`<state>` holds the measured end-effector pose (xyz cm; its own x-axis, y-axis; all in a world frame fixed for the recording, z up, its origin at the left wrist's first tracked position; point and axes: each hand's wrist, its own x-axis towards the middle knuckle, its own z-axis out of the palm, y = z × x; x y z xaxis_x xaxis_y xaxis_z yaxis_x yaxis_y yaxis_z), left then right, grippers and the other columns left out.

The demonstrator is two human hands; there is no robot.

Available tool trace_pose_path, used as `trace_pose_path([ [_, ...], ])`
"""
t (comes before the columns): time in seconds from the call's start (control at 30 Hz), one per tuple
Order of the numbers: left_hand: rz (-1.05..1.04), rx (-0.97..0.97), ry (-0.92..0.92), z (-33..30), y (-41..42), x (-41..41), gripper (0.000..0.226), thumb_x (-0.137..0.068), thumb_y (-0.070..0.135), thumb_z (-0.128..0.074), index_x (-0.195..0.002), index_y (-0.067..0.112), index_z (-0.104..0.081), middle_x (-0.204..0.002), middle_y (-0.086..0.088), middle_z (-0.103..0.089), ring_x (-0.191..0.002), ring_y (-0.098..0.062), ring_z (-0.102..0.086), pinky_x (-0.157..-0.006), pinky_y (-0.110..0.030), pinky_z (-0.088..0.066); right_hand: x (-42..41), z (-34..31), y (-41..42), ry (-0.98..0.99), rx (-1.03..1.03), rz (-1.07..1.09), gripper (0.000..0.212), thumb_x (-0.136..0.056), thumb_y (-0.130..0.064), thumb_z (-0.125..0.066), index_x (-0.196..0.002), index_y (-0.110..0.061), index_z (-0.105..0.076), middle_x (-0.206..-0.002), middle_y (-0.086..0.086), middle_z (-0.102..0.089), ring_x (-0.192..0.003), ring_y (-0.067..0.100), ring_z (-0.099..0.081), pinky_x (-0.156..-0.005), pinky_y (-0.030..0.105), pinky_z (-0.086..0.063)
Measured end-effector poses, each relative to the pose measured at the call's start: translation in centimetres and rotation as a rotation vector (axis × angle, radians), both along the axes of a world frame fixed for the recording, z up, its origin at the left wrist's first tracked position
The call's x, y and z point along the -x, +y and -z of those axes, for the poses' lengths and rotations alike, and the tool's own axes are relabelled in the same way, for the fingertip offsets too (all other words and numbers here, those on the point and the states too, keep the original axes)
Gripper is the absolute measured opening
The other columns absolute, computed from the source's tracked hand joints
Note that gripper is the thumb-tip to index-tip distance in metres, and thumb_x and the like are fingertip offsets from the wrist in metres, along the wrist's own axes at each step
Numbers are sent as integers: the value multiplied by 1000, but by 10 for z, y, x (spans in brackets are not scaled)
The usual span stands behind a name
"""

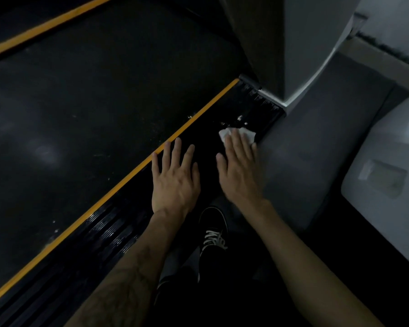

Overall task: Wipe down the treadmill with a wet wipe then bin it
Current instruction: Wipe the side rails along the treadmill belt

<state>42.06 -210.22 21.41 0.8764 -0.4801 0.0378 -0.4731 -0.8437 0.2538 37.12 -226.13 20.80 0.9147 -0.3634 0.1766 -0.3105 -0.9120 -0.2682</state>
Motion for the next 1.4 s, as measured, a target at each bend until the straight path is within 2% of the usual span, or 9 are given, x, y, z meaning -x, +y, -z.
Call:
trace_pose_path([
  [0.13, -1, 10, 2, -1, -2, -4, 61, -106, 48, -11, -162, 27, -24, -173, -5, -10, -159, -23, 6, -128, -53, 0, -4, 2, -14, 23, 42, -154, 65, -106, -45, -21, -159, -10, -33, -168, 8, -25, -157, 22, -16, -128, 50, -13],
  [0.33, -9, 13, 1, -1, -1, 0, 62, -106, 48, -11, -162, 27, -25, -173, -5, -11, -160, -23, 5, -128, -53, -1, -1, -1, -22, 48, 66, 23, 68, -106, -47, -16, -161, -9, -27, -170, 9, -17, -159, 23, -9, -129, 47, -5],
  [0.43, -9, 14, -2, -1, -2, -3, 62, -105, 48, -10, -162, 27, -25, -173, -5, -11, -160, -23, 5, -129, -53, 0, 1, -1, 0, 56, 43, -55, 69, -104, -46, -23, -159, -4, -30, -168, 15, -22, -158, 28, -13, -129, 47, -7],
  [0.6, -6, 10, -9, -1, -3, -1, 61, -106, 47, -12, -162, 27, -25, -172, -5, -12, -160, -24, 4, -129, -52, 0, -27, -10, -38, 133, 65, -64, 68, -105, -47, -13, -163, -12, -22, -171, 7, -14, -159, 21, -7, -128, 43, 2],
  [0.7, -3, 10, -3, -1, -2, -1, 62, -106, 48, -11, -162, 27, -25, -172, -5, -11, -160, -24, 4, -128, -53, -1, -14, -11, -15, 112, 39, 3, 72, -104, -49, -10, -162, -10, -20, -171, 9, -12, -159, 22, -4, -128, 43, 1],
  [0.87, -1, 13, -9, -2, -3, -3, 62, -106, 48, -12, -162, 26, -26, -172, -6, -12, -160, -23, 4, -129, -53, -2, -28, -11, -11, 145, 60, -115, 72, -102, -49, -13, -162, -10, -23, -171, 10, -15, -158, 23, -9, -129, 44, -1],
  [0.97, -4, 21, -13, -3, -3, -2, 62, -106, 48, -12, -161, 26, -27, -172, -5, -13, -160, -23, 2, -129, -52, -2, -38, -15, -39, 186, 64, -54, 62, -109, -43, -22, -164, -15, -15, -172, 5, -8, -159, 19, -1, -127, 44, 6],
  [1.17, -5, 15, -6, 0, -3, -2, 61, -106, 47, -12, -161, 26, -27, -172, -5, -12, -160, -23, 4, -129, -52, 0, -26, -9, -4, 165, 44, -89, 74, -102, -50, -12, -162, -7, -21, -170, 12, -14, -158, 26, -9, -129, 46, -5],
  [1.4, -6, 25, -15, -1, -3, -3, 60, -106, 47, -13, -161, 26, -28, -172, -5, -14, -160, -23, 2, -129, -52, -1, -43, -17, -27, 178, 40, -3, 66, -109, -43, -25, -163, -7, -13, -172, 10, -7, -159, 22, -1, -129, 42, 2],
])
